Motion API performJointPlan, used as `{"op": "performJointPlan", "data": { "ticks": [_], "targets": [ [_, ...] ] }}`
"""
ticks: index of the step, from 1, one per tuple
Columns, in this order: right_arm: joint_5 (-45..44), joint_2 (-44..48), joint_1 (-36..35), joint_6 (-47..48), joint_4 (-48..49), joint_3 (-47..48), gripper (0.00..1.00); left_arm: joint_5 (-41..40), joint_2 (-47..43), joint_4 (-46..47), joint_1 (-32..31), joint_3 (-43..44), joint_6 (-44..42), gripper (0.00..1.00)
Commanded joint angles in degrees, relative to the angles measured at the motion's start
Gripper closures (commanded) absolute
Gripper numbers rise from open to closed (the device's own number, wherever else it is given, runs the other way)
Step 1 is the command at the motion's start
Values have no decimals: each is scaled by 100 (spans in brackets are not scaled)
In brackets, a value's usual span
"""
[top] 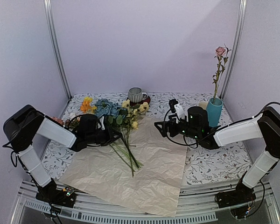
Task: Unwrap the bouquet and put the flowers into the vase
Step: Adjust the fake flower on the flattened wrapping paper, then pick up the fake flower from the flattened wrapping paper.
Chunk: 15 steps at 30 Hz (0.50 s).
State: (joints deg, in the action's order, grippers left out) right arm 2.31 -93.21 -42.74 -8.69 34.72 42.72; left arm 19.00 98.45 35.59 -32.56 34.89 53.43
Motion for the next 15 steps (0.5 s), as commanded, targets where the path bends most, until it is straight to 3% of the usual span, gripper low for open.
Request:
{"op": "performJointPlan", "data": {
  "ticks": [1, 8, 12, 15],
  "targets": [
    [16, -22, -32, 74, 17, 109, 1, -181, -425, -399, -48, 38, -261, 100],
    [37, -22, -33, 70, 17, 112, 1, -868, -1440, -1199, -58, -236, -428, 100],
    [65, -33, -35, 52, 17, 112, 1, -831, -1317, -1155, -58, -319, -356, 63],
    [60, -41, -33, 60, 17, 119, 1, -583, -977, -902, -66, -255, -277, 54]
  ]
}}
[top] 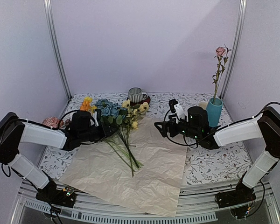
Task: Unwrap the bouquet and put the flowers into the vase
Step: Pick up the fake flower from the flattened wrapping paper.
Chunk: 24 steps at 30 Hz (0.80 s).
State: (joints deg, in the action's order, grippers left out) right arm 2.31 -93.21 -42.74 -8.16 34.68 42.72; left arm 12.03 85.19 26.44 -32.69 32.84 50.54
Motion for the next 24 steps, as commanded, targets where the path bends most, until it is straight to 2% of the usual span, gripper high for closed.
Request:
{"op": "performJointPlan", "data": {
  "ticks": [1, 7, 10, 13, 17, 18, 24],
  "targets": [
    [53, -40, -33, 8, 22, 111, 1, 170, 471, 106, -53, -19, 30, 53],
    [43, -31, -33, 15, 22, 113, 1, 376, 1089, 169, -54, 380, 4, 49],
    [42, -31, -38, 17, 19, 107, 1, 473, 1362, 173, -49, 563, -26, 51],
    [51, -33, -38, 16, 16, 116, 1, 490, 1561, 213, -22, 704, -35, 62],
    [27, -15, -48, 30, 5, 108, 1, 426, 1533, 165, 41, 754, -42, 89],
    [17, -13, -42, 40, 4, 110, 1, 337, 1453, 123, 40, 724, -56, 93],
    [53, -50, -43, 26, 4, 128, 1, 12, 883, -228, 39, 559, -147, 100]
  ]
}}
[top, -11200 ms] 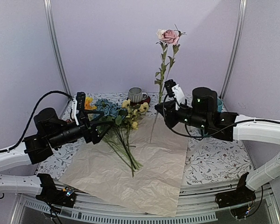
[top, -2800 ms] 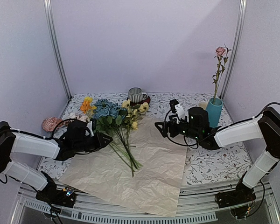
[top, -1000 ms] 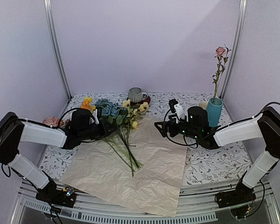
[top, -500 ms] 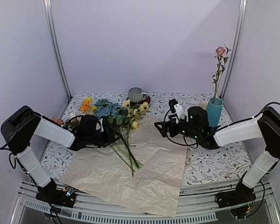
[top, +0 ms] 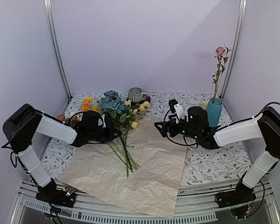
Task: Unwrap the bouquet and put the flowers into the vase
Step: Pick up the fake flower from the flattened wrapping paper, then place the fake flower on the flattened wrapping paper.
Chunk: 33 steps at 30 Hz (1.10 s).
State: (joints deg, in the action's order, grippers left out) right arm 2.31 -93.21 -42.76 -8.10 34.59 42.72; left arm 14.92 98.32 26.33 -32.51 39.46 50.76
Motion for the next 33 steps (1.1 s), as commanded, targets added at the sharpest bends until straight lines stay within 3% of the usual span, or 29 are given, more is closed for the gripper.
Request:
{"op": "performJointPlan", "data": {
  "ticks": [1, 12, 24, 33],
  "targets": [
    [49, -50, -44, 19, 8, 127, 1, -307, -554, -261, 17, -145, -170, 100],
    [47, -48, -40, 20, 13, 130, 1, -1319, -2862, -1497, 4, -853, -280, 100],
    [68, -91, -67, 1, 13, 151, 1, -1598, -5690, -3313, 4, -1550, 38, 100],
    [44, -118, -91, 8, 13, 176, 1, -1977, -7114, -4632, 8, -2108, 493, 100]
  ]
}}
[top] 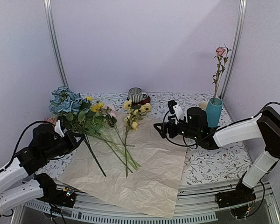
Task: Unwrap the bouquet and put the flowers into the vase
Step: Place the fake flower on the flattened wrapping paper.
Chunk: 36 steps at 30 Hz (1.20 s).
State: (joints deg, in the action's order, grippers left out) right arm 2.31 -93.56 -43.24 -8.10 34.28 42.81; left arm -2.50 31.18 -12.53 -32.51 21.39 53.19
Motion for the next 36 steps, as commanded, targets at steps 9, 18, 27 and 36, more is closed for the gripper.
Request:
{"op": "performJointPlan", "data": {
  "ticks": [9, 18, 27, 36],
  "targets": [
    [99, -136, -45, -16, 43, 193, 1, -176, -863, -330, 17, -1191, 674, 100],
    [89, -156, -54, -17, 24, 214, 1, 276, -173, 951, 17, -1786, 909, 100],
    [99, -163, -54, -14, 16, 223, 1, 399, 306, 1298, 17, -1885, 917, 100],
    [93, -189, -64, -34, -65, 273, 1, 376, 234, 1062, 19, -1816, 941, 72]
  ]
}}
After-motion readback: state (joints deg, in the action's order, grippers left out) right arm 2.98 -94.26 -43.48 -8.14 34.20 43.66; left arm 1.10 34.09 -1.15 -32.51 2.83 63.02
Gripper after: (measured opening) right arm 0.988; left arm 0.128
